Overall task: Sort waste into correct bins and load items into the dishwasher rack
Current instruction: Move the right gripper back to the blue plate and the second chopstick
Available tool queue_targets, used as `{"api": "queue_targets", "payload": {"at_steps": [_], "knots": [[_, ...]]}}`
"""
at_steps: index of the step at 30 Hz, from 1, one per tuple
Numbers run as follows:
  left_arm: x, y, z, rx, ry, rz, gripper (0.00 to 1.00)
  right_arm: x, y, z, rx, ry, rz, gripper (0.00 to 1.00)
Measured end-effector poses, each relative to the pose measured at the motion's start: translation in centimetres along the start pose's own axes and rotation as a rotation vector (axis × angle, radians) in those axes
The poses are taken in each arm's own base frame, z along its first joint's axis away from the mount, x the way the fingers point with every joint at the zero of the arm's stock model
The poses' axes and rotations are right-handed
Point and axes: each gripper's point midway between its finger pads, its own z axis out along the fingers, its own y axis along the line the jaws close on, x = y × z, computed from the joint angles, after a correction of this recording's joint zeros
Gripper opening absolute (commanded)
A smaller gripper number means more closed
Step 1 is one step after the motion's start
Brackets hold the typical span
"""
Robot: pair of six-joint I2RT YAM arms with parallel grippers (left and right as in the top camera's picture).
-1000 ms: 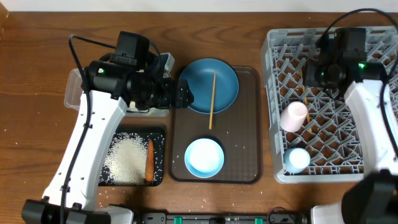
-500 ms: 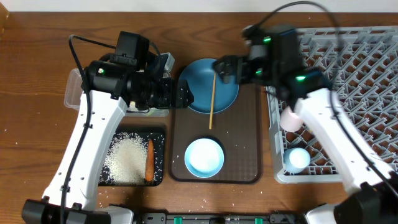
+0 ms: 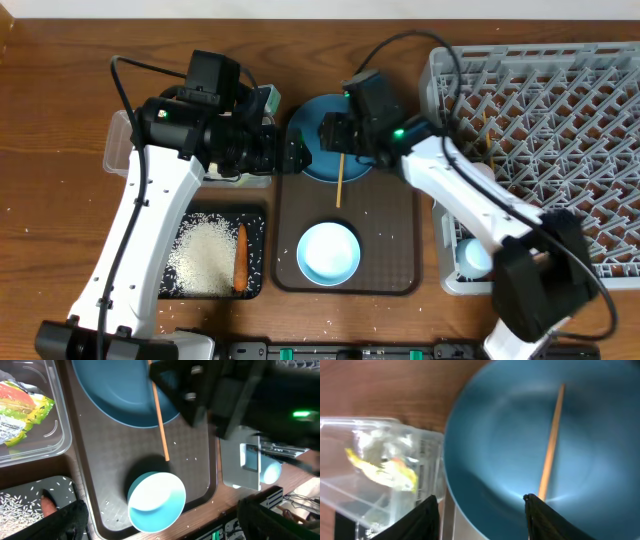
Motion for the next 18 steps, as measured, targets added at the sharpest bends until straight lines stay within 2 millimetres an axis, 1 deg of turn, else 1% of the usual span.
{"api": "queue_targets", "payload": {"at_steps": [5,10,13,18], "knots": [[0.0,0.0,0.0,0.0,0.0,0.0,0.97,1.3,-1.7,2.7,0.073,0.028,0.037,0.52],[0.0,0.0,0.0,0.0,0.0,0.0,0.97,2.0,-2.9,4.1,0.122,0.039,0.052,0.52],[0.0,0.0,0.0,0.0,0.0,0.0,0.97,2.1,-3.4,4.5,0.141,0.037,0.053,0.51],[0.0,0.0,0.0,0.0,0.0,0.0,0.97,2.1,-3.7,4.4,0.157,0.035,0.056,0.41]]}}
